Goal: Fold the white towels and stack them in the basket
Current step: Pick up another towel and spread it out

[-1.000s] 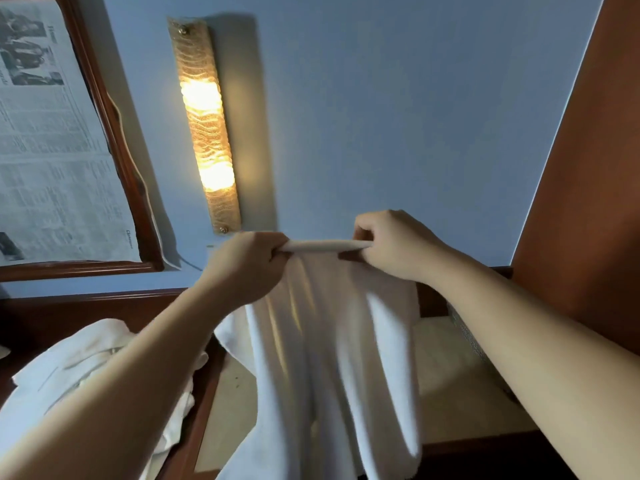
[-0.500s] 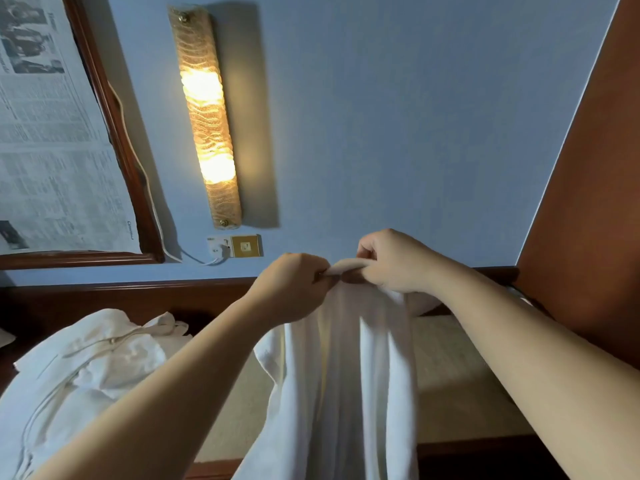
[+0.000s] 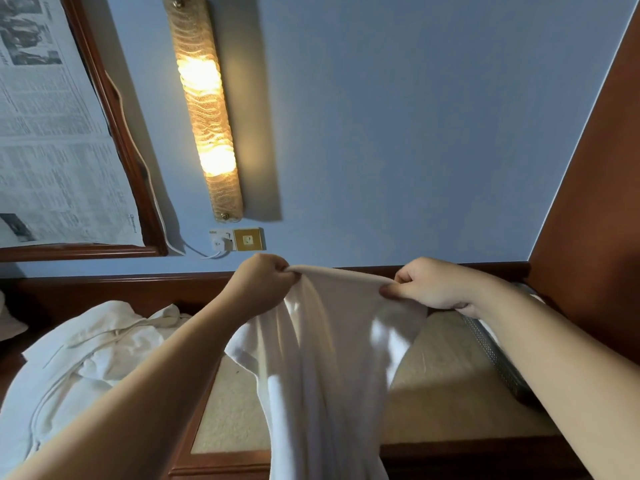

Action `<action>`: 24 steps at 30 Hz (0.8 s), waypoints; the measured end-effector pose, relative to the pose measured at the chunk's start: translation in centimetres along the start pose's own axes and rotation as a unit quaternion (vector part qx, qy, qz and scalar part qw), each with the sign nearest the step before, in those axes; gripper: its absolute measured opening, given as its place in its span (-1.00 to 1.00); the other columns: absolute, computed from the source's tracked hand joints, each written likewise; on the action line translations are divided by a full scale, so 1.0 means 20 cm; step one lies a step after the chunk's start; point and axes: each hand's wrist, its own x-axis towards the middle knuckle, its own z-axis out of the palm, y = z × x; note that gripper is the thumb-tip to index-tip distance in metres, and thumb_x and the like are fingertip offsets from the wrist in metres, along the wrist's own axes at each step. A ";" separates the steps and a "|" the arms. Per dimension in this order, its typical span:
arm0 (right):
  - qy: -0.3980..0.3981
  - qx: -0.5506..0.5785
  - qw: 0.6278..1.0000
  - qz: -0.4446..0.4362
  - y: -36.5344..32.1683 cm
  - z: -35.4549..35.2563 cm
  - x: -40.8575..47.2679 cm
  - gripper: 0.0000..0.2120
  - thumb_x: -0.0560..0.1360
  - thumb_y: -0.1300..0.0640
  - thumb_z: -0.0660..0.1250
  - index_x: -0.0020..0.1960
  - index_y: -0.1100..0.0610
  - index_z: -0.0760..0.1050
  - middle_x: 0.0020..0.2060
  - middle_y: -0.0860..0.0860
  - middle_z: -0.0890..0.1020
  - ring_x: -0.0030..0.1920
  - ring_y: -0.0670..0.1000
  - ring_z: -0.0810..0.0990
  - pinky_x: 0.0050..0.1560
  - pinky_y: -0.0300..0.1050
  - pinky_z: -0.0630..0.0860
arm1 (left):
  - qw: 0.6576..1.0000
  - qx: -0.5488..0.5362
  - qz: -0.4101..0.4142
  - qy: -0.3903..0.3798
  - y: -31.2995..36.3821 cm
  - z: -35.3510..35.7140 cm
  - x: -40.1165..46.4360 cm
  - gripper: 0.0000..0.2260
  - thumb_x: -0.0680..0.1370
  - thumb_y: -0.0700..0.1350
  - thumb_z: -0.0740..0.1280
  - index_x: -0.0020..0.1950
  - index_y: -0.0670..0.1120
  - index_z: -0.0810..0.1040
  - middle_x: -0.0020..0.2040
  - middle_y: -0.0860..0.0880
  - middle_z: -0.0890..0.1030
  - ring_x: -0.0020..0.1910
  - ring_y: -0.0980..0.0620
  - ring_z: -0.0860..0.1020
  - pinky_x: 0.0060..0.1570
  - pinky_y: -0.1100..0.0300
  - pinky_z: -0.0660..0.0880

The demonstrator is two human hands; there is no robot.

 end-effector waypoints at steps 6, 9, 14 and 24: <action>-0.008 0.288 0.957 -0.026 -0.09 0.12 0.04 -0.77 0.58 0.09 0.48 -0.22 0.15 0.62 -0.27 0.04 0.72 -0.22 -0.08 0.65 0.05 -0.16 0.47 | 0.932 -0.263 -0.211 -0.130 0.02 0.07 -0.02 -0.82 0.55 -0.12 0.50 0.14 -0.11 0.74 0.05 -0.24 0.73 0.06 -0.23 0.69 0.17 -0.23 0.62; -0.035 0.371 0.928 -0.026 -0.11 0.19 0.06 -0.91 0.57 0.21 0.46 -0.07 0.24 0.66 -0.13 0.14 0.74 -0.07 0.00 0.69 0.22 -0.07 0.51 | 0.890 -0.361 -0.235 -0.148 0.05 0.12 -0.05 -0.81 0.61 -0.18 0.42 0.20 -0.12 0.69 0.19 -0.25 0.65 0.17 -0.23 0.62 0.29 -0.24 0.53; -0.046 0.439 0.896 -0.035 -0.18 0.32 0.05 -0.88 0.56 0.36 0.43 0.06 0.24 0.69 -0.11 0.13 0.76 -0.10 0.06 0.74 -0.10 -0.06 0.69 | 0.801 -0.529 -0.243 -0.140 0.09 0.19 -0.09 -0.64 0.60 -0.34 0.32 0.41 -0.24 0.52 0.34 -0.29 0.55 0.28 -0.23 0.58 0.32 -0.15 0.53; 0.040 0.547 0.835 -0.048 -0.12 0.41 0.08 -0.80 0.64 0.29 0.34 0.21 0.21 0.68 0.03 0.15 0.76 0.08 0.15 0.74 0.10 0.03 0.67 | 0.790 -0.593 -0.070 -0.139 0.06 0.26 -0.25 -0.46 0.54 -0.48 0.28 0.47 -0.08 0.49 0.34 -0.06 0.65 0.29 -0.15 0.63 0.09 -0.04 0.60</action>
